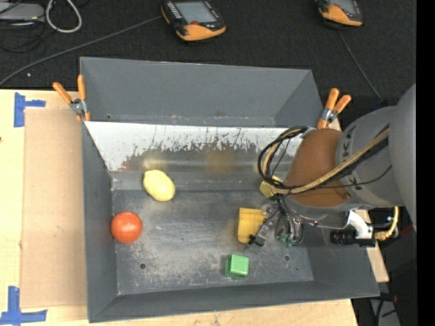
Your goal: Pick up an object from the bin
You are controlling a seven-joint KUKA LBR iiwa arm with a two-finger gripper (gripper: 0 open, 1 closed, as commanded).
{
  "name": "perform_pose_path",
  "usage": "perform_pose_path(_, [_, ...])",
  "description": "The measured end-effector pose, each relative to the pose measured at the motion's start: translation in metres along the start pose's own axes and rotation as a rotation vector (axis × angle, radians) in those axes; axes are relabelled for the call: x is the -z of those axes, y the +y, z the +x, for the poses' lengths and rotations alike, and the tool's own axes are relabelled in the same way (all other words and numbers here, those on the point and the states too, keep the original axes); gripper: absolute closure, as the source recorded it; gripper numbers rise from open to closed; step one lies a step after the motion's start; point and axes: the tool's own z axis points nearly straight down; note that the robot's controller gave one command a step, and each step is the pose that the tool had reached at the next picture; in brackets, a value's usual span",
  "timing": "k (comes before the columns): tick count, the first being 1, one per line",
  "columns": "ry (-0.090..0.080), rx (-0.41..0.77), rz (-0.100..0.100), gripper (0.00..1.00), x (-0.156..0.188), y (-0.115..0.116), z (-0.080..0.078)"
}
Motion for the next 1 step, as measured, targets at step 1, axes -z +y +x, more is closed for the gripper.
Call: perform_pose_path(1, [0.001,0.002,0.001,1.00,-0.0005,0.0001,0.0002])
